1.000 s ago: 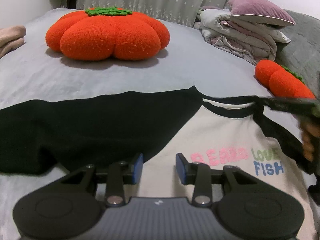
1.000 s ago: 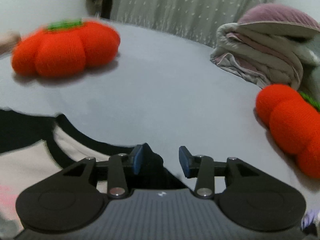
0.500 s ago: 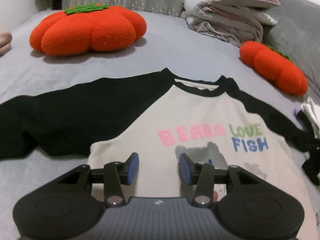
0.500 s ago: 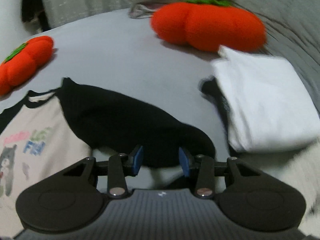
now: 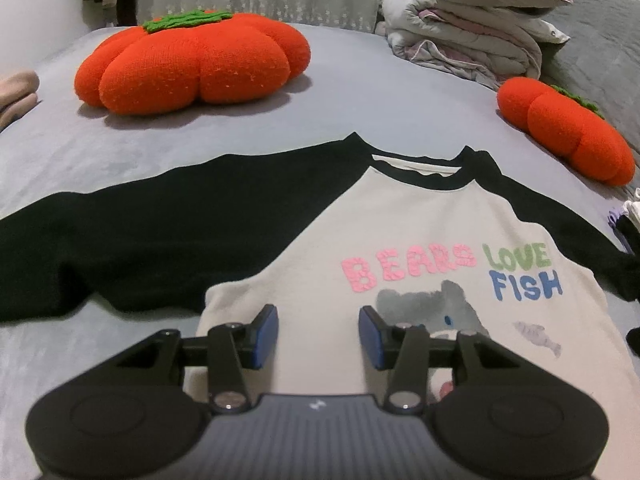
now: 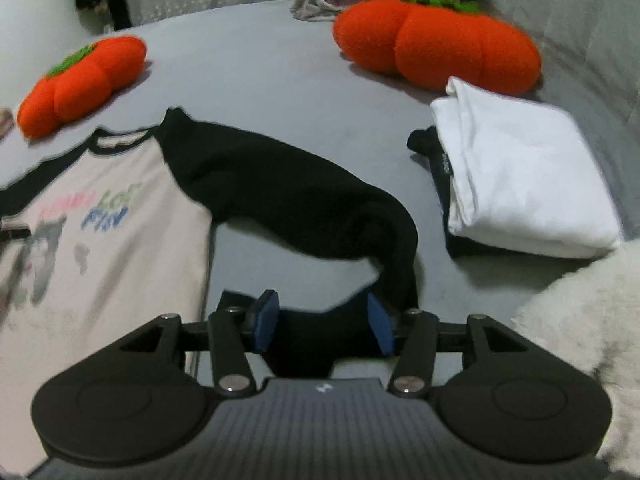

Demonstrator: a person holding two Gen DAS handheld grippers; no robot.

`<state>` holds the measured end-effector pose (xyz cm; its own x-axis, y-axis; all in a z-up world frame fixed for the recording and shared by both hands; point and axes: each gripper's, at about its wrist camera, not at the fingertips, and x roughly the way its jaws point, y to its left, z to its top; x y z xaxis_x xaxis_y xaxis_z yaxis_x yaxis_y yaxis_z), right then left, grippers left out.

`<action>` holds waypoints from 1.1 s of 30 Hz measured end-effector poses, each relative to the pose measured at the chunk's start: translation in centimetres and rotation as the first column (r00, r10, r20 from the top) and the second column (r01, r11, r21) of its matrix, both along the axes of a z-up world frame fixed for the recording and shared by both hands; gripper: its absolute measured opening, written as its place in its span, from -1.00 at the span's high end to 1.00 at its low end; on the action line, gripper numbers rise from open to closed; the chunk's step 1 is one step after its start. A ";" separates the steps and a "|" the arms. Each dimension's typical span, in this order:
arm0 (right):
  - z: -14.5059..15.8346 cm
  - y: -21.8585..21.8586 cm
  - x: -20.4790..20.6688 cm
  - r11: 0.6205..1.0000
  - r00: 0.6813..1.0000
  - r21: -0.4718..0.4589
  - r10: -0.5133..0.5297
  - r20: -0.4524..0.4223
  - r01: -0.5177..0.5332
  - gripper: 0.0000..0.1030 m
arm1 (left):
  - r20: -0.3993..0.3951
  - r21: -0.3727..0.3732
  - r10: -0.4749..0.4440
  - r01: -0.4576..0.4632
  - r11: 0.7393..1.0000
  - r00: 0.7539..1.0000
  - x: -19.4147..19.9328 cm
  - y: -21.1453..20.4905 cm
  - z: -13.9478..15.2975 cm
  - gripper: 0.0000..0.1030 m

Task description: Fold clothes

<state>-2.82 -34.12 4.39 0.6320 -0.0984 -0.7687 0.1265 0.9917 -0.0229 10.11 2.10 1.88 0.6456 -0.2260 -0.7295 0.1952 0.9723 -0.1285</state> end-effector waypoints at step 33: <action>8.1 -12.1 -2.5 0.943 0.794 0.070 -0.313 0.521 0.326 0.69 | -0.002 0.030 -0.034 0.034 0.999 0.999 -2.1 -1.5 -0.1 0.06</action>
<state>-5.33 -46.21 12.52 0.8642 -0.3786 -0.3314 0.4355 0.8928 0.1156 7.98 0.59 1.83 0.6370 -0.2261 -0.7370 0.2285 0.9684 -0.0995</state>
